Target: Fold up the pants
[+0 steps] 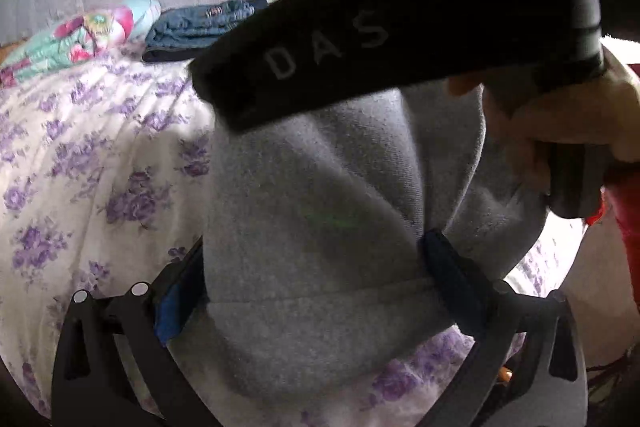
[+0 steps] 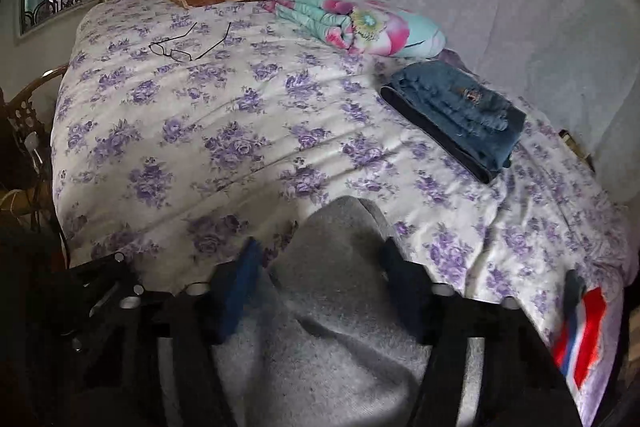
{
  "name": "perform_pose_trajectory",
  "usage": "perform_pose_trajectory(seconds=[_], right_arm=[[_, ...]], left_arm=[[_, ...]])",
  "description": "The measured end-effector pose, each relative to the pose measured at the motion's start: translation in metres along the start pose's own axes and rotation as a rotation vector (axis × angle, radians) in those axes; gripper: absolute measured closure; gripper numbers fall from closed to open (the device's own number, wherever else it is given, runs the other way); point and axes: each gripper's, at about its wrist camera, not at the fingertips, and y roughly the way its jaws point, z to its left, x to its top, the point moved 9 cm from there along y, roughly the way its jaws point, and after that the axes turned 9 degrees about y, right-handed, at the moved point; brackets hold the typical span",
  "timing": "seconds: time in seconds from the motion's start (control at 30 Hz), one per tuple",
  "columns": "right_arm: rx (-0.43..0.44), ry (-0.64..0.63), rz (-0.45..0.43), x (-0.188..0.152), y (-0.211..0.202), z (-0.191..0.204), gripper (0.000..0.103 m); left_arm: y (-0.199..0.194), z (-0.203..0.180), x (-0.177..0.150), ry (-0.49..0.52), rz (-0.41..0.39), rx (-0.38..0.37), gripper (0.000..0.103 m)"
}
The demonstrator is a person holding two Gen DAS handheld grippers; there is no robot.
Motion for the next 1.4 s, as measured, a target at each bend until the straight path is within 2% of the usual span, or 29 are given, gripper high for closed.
perform_pose_trajectory(seconds=[0.17,0.27,0.33,0.4,0.47,0.53,0.6,0.67,0.7,0.8,0.9,0.97,1.0,1.07,1.17,1.23,1.3,1.4], right_arm=[[0.009,0.034,-0.013,0.003,0.008,-0.012,0.079],[-0.002,0.116,0.055,-0.008,0.041,-0.033,0.080],[0.023,0.183,0.087,-0.015,0.056,-0.045,0.080],[0.065,0.258,0.091,-0.015,0.060,-0.056,0.067],[0.078,0.309,0.087,-0.016,0.059,-0.065,0.059],[0.091,0.353,0.055,-0.014,0.047,-0.071,0.056],[0.097,0.380,-0.028,-0.009,0.017,-0.071,0.055],[0.058,0.363,-0.122,-0.006,-0.019,-0.070,0.052],[0.030,0.337,-0.175,-0.007,-0.041,-0.069,0.045],[-0.012,0.287,-0.233,-0.019,-0.075,-0.063,0.028],[-0.045,0.235,-0.181,-0.053,-0.071,-0.056,0.026],[-0.051,0.268,-0.078,-0.089,-0.040,-0.059,0.024],[-0.033,0.294,-0.074,-0.101,-0.033,-0.062,0.024],[-0.008,0.316,-0.166,-0.112,-0.039,-0.064,0.024],[-0.012,0.326,-0.191,-0.113,-0.060,-0.061,0.023],[-0.019,0.347,-0.249,-0.112,-0.079,-0.065,0.017],[-0.049,0.404,-0.316,-0.115,-0.107,-0.081,0.003],[-0.123,0.505,-0.343,-0.128,-0.128,-0.116,0.003]], left_arm=[[-0.002,0.000,0.000,0.006,-0.005,0.009,0.004],[-0.002,0.001,-0.001,-0.007,0.004,0.001,0.004],[-0.004,0.000,-0.002,0.002,0.000,0.019,0.004],[-0.007,-0.001,-0.002,0.003,0.000,0.026,0.004],[-0.008,-0.002,-0.004,-0.014,0.014,0.001,0.004],[-0.010,0.000,-0.005,-0.027,0.025,-0.038,0.004],[-0.014,0.007,-0.005,-0.038,0.022,-0.072,0.004],[-0.025,0.014,-0.003,-0.062,0.008,-0.083,0.004],[-0.031,0.021,-0.002,-0.075,-0.003,-0.066,0.004],[-0.044,0.045,0.014,-0.144,-0.037,-0.029,0.004],[-0.031,0.059,0.022,-0.195,0.017,-0.049,0.004],[-0.007,0.062,0.014,-0.242,0.116,-0.085,0.004],[0.006,0.059,0.004,-0.274,0.176,-0.122,0.004],[0.003,0.053,-0.002,-0.256,0.139,-0.109,0.004],[-0.009,0.032,-0.011,-0.199,0.142,-0.097,0.004],[-0.013,0.029,-0.011,-0.191,0.152,-0.097,0.004],[-0.011,0.032,-0.011,-0.215,0.166,-0.116,0.004],[-0.009,0.037,-0.002,-0.237,0.179,-0.114,0.004]])
